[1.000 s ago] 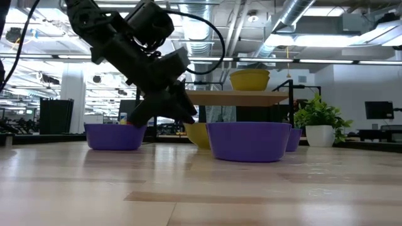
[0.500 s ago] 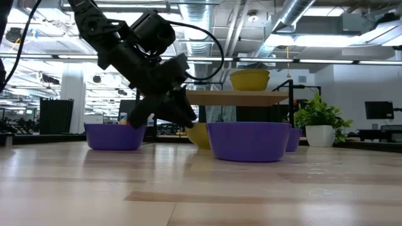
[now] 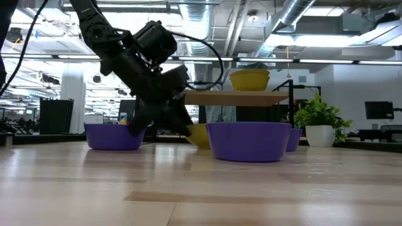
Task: Pick & Place Mini bowls
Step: Stack the yellow patterned bowl on top of the yellow patterned bowls on the shelf
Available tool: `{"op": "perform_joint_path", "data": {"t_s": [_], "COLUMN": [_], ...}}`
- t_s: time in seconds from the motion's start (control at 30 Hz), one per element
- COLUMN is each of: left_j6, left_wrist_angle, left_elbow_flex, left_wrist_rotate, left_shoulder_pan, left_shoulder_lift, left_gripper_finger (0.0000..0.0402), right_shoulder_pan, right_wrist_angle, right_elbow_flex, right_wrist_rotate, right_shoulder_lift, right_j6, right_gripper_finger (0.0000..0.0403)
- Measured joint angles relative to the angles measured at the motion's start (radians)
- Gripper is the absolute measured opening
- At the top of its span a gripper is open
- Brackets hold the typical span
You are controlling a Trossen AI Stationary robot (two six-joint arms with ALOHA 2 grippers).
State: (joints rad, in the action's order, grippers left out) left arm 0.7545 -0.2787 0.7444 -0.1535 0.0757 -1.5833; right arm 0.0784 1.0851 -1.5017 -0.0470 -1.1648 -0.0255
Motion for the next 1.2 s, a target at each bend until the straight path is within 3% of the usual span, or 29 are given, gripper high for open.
{"op": "perform_joint_path", "data": {"t_s": [0.43, 0.77, 1.2], "left_j6": [0.027, 0.026, -0.051], "left_wrist_angle": [-0.009, -0.018, 0.079], "left_elbow_flex": [0.0, 0.004, -0.001], "left_wrist_rotate": [-0.002, -0.007, -0.012], "left_shoulder_pan": [-0.013, -0.076, -0.182], "left_shoulder_lift": [-0.04, -0.036, 0.068], "left_gripper_finger": [0.0103, 0.0013, 0.0015], "right_shoulder_pan": [0.0, 0.018, 0.025], "right_wrist_angle": [0.0, 0.003, -0.004], "right_elbow_flex": [0.0, 0.0, -0.001], "right_wrist_rotate": [-0.001, -0.007, 0.0], "right_shoulder_lift": [0.0, 0.0, -0.012], "right_j6": [-0.002, -0.013, -0.114], "right_gripper_finger": [0.0091, 0.0091, 0.0091]}}
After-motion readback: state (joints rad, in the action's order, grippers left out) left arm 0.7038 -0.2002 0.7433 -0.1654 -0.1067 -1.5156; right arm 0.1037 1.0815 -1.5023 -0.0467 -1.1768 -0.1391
